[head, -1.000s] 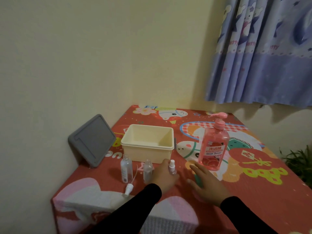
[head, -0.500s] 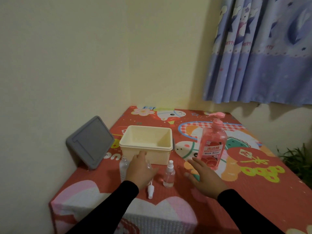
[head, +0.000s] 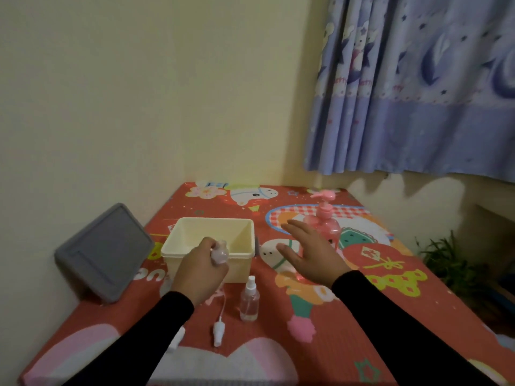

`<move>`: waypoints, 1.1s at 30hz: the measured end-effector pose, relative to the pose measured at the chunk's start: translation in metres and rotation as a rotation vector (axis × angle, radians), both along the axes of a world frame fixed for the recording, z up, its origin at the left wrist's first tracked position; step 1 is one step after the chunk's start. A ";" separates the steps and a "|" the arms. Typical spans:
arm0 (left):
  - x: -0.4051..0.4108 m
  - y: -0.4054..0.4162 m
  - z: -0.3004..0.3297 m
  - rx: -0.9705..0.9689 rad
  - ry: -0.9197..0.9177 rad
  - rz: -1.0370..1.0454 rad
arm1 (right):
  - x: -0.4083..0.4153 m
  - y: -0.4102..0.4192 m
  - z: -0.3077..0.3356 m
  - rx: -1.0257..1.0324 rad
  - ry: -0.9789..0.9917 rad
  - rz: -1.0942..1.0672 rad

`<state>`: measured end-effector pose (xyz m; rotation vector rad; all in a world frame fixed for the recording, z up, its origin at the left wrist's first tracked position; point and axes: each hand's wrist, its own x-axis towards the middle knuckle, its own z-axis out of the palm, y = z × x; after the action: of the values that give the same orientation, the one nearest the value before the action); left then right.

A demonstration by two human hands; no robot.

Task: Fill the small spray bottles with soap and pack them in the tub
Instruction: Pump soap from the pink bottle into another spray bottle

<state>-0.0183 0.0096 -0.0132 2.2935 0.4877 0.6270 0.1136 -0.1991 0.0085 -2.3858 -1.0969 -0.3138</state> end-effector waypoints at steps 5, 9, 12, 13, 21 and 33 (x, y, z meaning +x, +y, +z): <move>0.033 -0.014 0.034 0.031 -0.052 -0.143 | 0.018 -0.001 0.050 0.123 -0.168 0.005; 0.065 -0.029 0.046 0.014 -0.052 -0.275 | 0.043 -0.007 0.077 0.182 -0.192 -0.076; 0.091 -0.039 0.052 0.044 -0.011 -0.330 | 0.066 -0.012 0.086 0.181 -0.128 -0.162; 0.098 -0.043 0.054 0.038 0.010 -0.342 | 0.074 -0.013 0.088 0.186 -0.099 -0.183; 0.146 -0.060 0.059 0.048 0.063 -0.366 | 0.121 -0.005 0.101 0.145 0.083 -0.294; 0.177 -0.069 0.066 0.192 0.016 -0.414 | 0.142 0.003 0.101 -0.074 0.408 -0.366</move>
<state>0.1591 -0.0593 0.0529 2.4798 -0.0487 0.4632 0.2559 -0.1958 0.1100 -2.5558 -0.4958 0.0965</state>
